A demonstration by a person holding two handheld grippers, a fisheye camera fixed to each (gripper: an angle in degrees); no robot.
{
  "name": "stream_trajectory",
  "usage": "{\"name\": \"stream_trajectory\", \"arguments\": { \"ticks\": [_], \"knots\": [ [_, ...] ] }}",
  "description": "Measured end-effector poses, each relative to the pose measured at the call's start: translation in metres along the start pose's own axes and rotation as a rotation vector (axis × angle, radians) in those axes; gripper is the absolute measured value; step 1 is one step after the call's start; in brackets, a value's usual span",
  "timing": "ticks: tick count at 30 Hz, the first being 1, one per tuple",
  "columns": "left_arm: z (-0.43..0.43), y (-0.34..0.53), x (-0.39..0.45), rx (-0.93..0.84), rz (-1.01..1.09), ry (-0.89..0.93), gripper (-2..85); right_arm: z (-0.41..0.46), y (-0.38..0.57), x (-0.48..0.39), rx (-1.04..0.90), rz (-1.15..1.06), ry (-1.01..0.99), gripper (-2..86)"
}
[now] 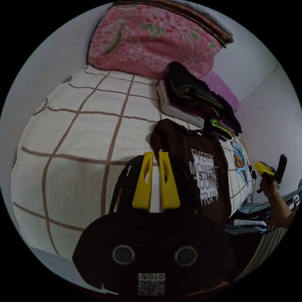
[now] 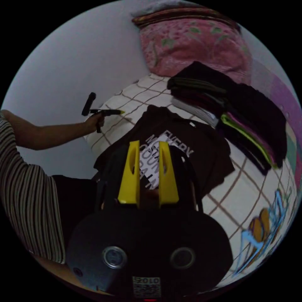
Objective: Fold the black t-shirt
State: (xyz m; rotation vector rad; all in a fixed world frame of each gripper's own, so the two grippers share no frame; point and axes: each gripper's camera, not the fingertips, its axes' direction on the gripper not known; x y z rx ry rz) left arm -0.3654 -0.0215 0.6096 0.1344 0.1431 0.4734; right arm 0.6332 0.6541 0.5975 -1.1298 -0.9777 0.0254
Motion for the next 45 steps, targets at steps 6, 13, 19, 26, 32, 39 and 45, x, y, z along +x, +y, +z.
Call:
{"name": "stream_trajectory", "arguments": {
  "ticks": [6, 13, 19, 26, 32, 39, 45],
  "knots": [
    [0.052, -0.040, -0.010, -0.052, -0.008, 0.018, 4.4, 0.059, -0.197, -0.024, 0.014, -0.140, -0.066, 9.5],
    [0.087, -0.074, 0.005, -0.070, 0.053, 0.024, 4.0, 0.117, -0.393, -0.070, -0.021, -0.203, 0.022, 10.2],
    [0.106, -0.087, 0.005, -0.122, 0.024, 0.076, 2.2, 0.170, -0.512, -0.092, -0.228, -0.188, 0.116, 7.7],
    [0.071, -0.090, 0.021, 0.051, 0.044, 0.032, 0.1, 0.127, -0.600, -0.087, -0.104, -0.069, 0.107, 2.3],
    [0.067, -0.061, 0.060, 0.075, 0.158, -0.103, -0.1, 0.130, -0.634, -0.081, -0.213, -0.066, 0.075, 4.7],
    [0.064, -0.054, 0.083, 0.127, 0.268, -0.098, -0.2, 0.101, -0.761, -0.123, -0.095, -0.192, -0.015, 9.8],
    [0.052, -0.048, 0.116, 0.161, 0.444, -0.161, -0.1, 0.132, -0.885, -0.164, -0.275, -0.404, -0.030, 10.5]
  ]
}}
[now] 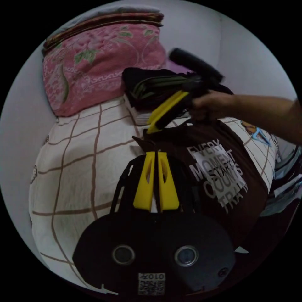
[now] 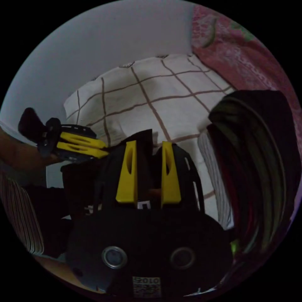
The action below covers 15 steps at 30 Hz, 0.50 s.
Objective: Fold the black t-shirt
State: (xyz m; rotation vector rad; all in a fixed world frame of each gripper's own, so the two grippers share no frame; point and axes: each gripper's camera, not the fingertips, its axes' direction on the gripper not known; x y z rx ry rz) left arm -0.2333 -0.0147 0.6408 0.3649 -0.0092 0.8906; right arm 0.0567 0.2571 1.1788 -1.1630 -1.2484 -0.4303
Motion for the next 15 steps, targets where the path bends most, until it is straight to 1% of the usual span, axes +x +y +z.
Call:
{"name": "stream_trajectory", "arguments": {
  "ticks": [3, 6, 10, 12, 15],
  "knots": [
    [-0.001, 0.005, -0.001, -0.001, -0.016, -0.005, -0.1, 0.013, -0.048, 0.001, -0.095, -0.066, -0.093, 10.1],
    [-0.004, 0.011, -0.004, -0.004, -0.022, -0.015, -0.2, 0.018, -0.083, 0.000, -0.151, -0.094, -0.142, 9.0],
    [-0.009, 0.019, -0.012, -0.009, -0.039, -0.013, -0.2, 0.012, -0.116, -0.002, -0.180, -0.088, -0.101, 8.3],
    [-0.008, 0.022, -0.015, -0.015, -0.048, -0.008, -0.2, 0.011, -0.138, -0.006, -0.223, -0.100, -0.083, 5.8],
    [-0.007, 0.025, -0.021, -0.025, -0.059, -0.011, -0.2, 0.002, -0.162, -0.014, -0.205, -0.115, -0.032, 2.6]
  ]
}}
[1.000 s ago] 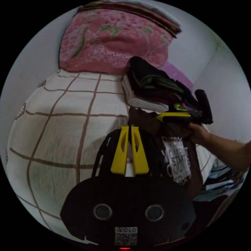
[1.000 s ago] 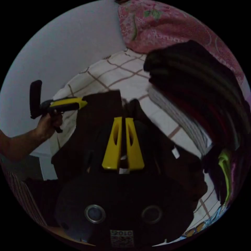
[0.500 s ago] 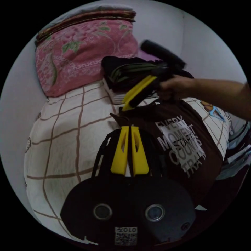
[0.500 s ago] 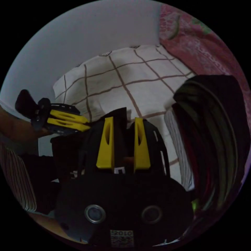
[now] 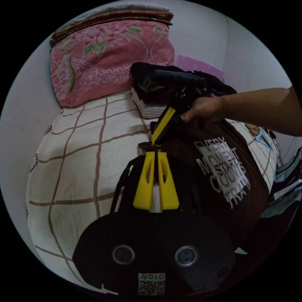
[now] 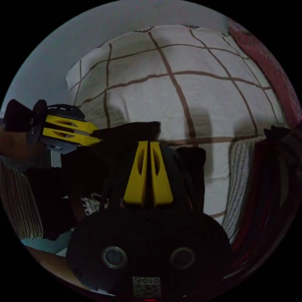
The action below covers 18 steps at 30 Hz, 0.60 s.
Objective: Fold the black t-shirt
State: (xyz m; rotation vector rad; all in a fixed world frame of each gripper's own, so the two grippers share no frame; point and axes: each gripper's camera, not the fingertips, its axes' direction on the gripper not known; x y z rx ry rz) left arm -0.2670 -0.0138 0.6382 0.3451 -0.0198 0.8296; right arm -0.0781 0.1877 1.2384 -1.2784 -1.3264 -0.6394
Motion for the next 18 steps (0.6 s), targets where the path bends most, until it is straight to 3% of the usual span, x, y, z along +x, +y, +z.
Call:
{"name": "stream_trajectory", "arguments": {
  "ticks": [6, 13, 18],
  "knots": [
    [-0.022, 0.012, -0.043, 0.050, -0.222, -0.069, -0.1, -0.081, -0.058, -0.011, 0.238, -0.093, 0.107, 1.2],
    [0.004, 0.044, -0.083, -0.090, -0.536, -0.052, 0.3, -0.036, -0.136, -0.033, -0.049, -0.347, 0.251, 1.4],
    [0.011, 0.053, -0.099, -0.081, -0.620, 0.024, 1.5, -0.027, -0.130, -0.016, 0.043, -0.189, 0.150, 3.3]
  ]
}}
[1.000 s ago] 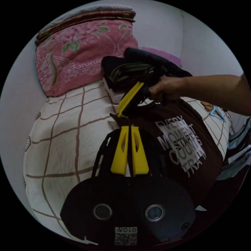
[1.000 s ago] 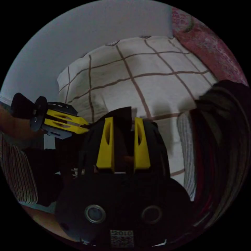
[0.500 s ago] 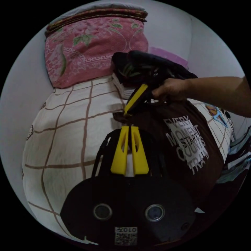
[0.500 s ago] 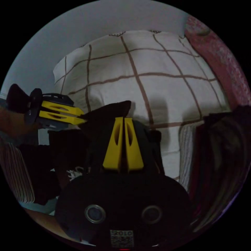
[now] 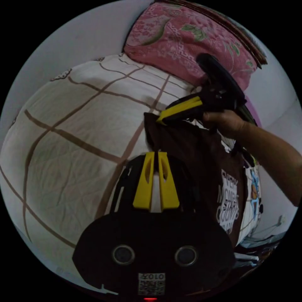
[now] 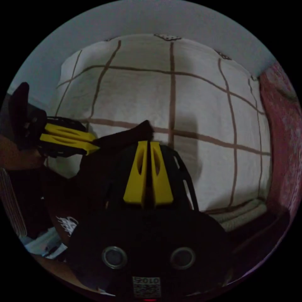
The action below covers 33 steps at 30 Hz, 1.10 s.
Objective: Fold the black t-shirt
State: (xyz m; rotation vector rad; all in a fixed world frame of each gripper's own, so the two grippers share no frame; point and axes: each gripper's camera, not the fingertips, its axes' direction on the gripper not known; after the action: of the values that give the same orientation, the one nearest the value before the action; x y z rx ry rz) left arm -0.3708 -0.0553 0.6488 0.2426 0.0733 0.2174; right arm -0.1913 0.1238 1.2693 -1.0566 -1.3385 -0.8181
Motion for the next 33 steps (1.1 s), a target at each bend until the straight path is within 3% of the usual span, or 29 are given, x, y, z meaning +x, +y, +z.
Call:
{"name": "stream_trajectory", "arguments": {
  "ticks": [7, 12, 17, 22, 27, 33],
  "knots": [
    [-0.041, 0.000, -0.013, 0.105, -0.008, 0.002, 5.5, -0.051, 0.072, -0.003, 0.180, 0.215, 0.102, 5.0],
    [-0.030, 0.011, -0.007, 0.027, 0.012, 0.046, 6.5, -0.048, 0.144, -0.023, 0.367, 0.343, 0.080, 3.6],
    [-0.009, -0.008, 0.025, 0.012, 0.176, 0.046, 6.0, -0.029, 0.158, -0.025, 0.331, 0.338, 0.053, 3.1],
    [0.015, -0.031, 0.063, -0.111, 0.364, -0.029, 4.1, -0.016, 0.173, -0.026, 0.273, 0.306, -0.009, 4.8],
    [0.021, -0.032, 0.083, -0.133, 0.345, -0.036, 1.5, 0.019, 0.189, -0.031, 0.135, 0.262, -0.166, 5.2],
    [-0.015, -0.028, 0.090, 0.020, 0.226, -0.037, 0.0, 0.065, 0.239, -0.057, -0.009, 0.236, -0.156, 2.1]
  ]
}}
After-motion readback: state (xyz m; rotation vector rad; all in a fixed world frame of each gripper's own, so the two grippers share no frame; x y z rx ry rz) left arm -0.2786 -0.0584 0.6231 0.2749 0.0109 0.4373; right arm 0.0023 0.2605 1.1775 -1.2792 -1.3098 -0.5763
